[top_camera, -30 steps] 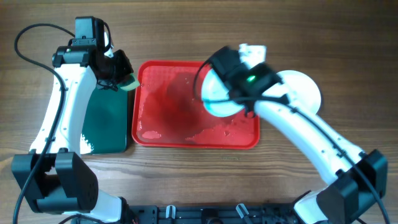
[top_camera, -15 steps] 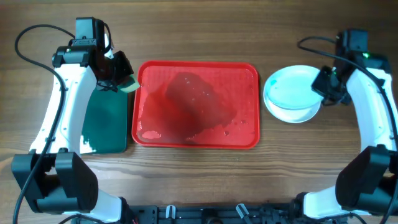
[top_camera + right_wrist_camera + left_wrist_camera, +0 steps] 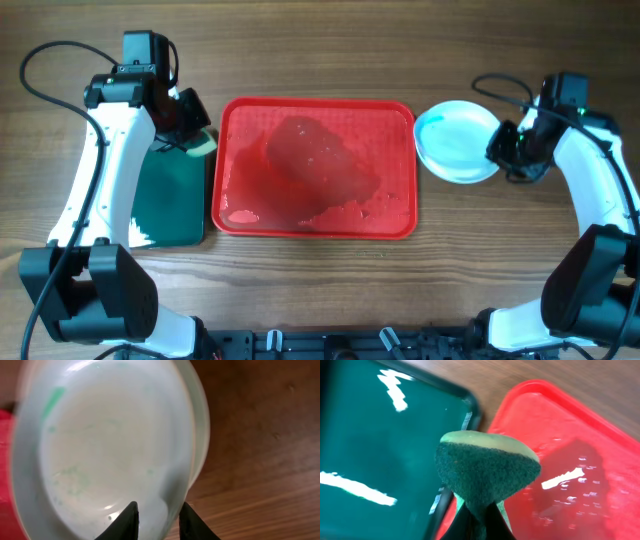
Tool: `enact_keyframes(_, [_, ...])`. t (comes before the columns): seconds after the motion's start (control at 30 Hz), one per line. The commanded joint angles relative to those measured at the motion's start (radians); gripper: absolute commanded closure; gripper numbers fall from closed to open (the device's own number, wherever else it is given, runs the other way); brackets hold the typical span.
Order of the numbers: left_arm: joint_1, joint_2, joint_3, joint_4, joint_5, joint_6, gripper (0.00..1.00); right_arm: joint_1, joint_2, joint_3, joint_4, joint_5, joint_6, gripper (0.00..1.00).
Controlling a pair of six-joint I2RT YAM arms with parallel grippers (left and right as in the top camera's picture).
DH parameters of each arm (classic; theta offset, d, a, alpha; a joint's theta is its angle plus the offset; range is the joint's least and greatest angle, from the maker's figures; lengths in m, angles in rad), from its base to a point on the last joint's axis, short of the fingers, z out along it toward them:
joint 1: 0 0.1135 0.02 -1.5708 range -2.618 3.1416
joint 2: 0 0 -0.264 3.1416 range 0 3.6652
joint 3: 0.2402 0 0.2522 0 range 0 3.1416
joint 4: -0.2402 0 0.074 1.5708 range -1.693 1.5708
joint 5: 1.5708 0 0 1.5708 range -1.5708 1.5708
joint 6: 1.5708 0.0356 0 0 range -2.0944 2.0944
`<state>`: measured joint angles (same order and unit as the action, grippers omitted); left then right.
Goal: Clean dirty plates on tray and stack at the side
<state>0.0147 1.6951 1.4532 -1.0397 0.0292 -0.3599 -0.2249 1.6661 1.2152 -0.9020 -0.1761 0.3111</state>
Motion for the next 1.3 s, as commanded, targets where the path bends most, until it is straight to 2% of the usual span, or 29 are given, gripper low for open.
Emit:
enact_keyframes(0.0, [0.021,0.003,0.004,-0.058,-0.144,0.013,0.96,0.071,-0.010,0.134,-0.063,-0.015,-0.023,0.62])
enact_keyframes(0.07, [0.039,0.003,0.004,-0.085,-0.144,0.013,0.96,0.103,-0.010,0.146,-0.082,0.028,-0.022,0.56])
enact_keyframes(0.2, [0.059,0.003,0.004,-0.100,-0.143,0.013,0.96,0.114,-0.007,0.146,-0.113,0.056,-0.021,0.57])
enact_keyframes(0.3, [0.061,0.003,0.003,-0.110,-0.144,0.014,0.96,0.127,-0.007,0.146,-0.125,-0.030,-0.024,0.57])
enact_keyframes(0.4, [0.072,0.003,-0.032,-0.120,-0.170,0.013,0.96,0.229,-0.007,0.146,-0.114,-0.072,-0.023,0.57])
enact_keyframes(0.57, [0.139,0.007,-0.214,0.085,-0.169,0.025,0.96,0.417,-0.003,0.146,-0.067,-0.072,-0.006,0.56])
enact_keyframes(0.63, [0.150,0.007,-0.296,0.206,-0.169,0.092,0.94,0.463,-0.003,0.146,-0.064,-0.053,0.007,0.54])
enact_keyframes(0.67, [0.150,0.007,-0.338,0.262,-0.168,0.118,0.85,0.480,-0.003,0.146,-0.063,-0.045,0.006,0.51])
enact_keyframes(0.7, [0.150,0.007,-0.375,0.315,-0.165,0.125,0.60,0.491,-0.003,0.146,-0.061,-0.042,0.006,0.49])
enact_keyframes(0.73, [0.150,0.007,-0.388,0.332,-0.164,0.124,0.40,0.493,-0.003,0.146,-0.059,-0.042,0.004,0.47])
enact_keyframes(0.77, [0.150,0.007,-0.389,0.336,-0.154,0.124,0.10,0.493,-0.004,0.146,-0.055,-0.042,0.003,0.47])
enact_keyframes(0.8, [0.150,0.001,-0.384,0.344,-0.153,0.121,0.00,0.492,-0.004,0.147,-0.050,-0.043,-0.006,0.47])
enact_keyframes(1.0, [0.081,-0.142,-0.238,0.253,-0.138,0.108,0.00,0.455,-0.057,0.274,-0.157,0.006,-0.029,0.48])
enact_keyframes(1.13, [0.021,-0.253,-0.233,0.257,-0.138,0.106,0.00,0.421,-0.179,0.462,-0.313,0.103,-0.053,0.46])
enact_keyframes(1.17, [0.019,-0.256,-0.233,0.257,-0.138,0.106,0.00,0.420,-0.208,0.485,-0.327,0.121,-0.053,0.32])
enact_keyframes(1.2, [0.019,-0.255,-0.234,0.257,-0.138,0.106,0.00,0.420,-0.257,0.503,-0.338,0.132,-0.053,0.09])
enact_keyframes(1.23, [0.019,-0.252,-0.234,0.257,-0.138,0.106,0.00,0.420,-0.318,0.507,-0.340,0.130,-0.046,0.00])
enact_keyframes(1.27, [0.019,-0.252,-0.234,0.257,-0.138,0.106,0.00,0.420,-0.363,0.506,-0.342,0.118,-0.045,0.00])
